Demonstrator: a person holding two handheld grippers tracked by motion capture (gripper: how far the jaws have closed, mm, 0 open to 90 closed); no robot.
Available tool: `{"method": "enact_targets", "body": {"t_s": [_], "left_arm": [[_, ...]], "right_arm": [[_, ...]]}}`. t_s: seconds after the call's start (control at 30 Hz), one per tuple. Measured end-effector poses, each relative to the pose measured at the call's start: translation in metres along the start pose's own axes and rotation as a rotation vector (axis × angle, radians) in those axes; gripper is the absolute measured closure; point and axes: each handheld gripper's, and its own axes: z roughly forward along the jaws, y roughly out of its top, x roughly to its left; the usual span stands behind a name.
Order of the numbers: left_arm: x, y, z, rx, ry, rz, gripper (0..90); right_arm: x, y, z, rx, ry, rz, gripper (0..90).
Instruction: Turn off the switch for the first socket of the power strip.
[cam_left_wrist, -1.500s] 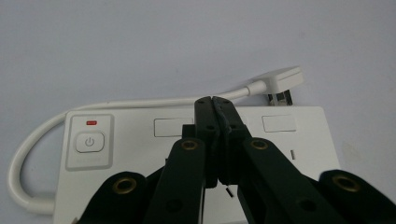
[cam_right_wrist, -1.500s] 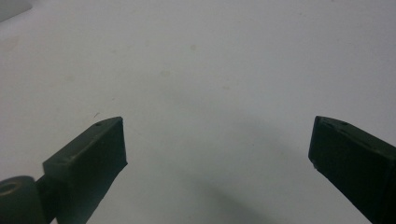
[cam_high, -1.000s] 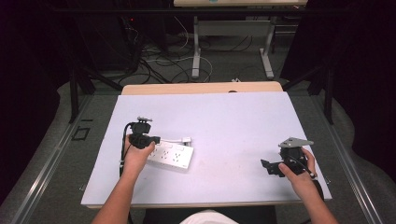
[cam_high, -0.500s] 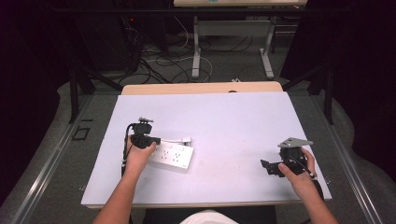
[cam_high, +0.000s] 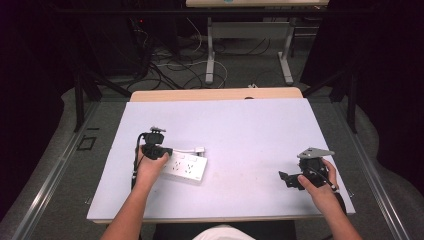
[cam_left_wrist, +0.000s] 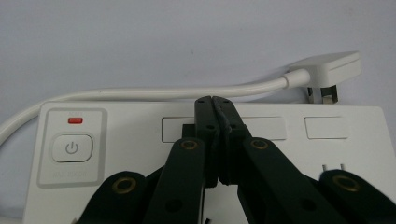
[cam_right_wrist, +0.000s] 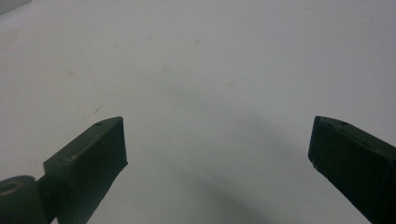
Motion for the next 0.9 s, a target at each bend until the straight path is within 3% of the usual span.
{"method": "enact_targets", "body": {"t_s": [0.47, 0.77, 0.9], "left_arm": [[0.0012, -0.0002, 0.0006, -0.005, -0.005, -0.003, 90.0], [-0.0007, -0.0008, 0.0013, -0.001, 0.008, 0.018, 90.0], [0.0010, -0.0019, 0.0032, -0.008, -0.019, 0.007, 90.0]], "right_arm": [[0.0007, 0.0000, 0.0004, 0.001, 0.003, 0.001, 3.9], [0.0004, -0.0001, 0.0003, 0.001, 0.002, 0.000, 3.9], [0.0000, -0.0001, 0.0000, 0.000, 0.001, -0.004, 3.9]]}}
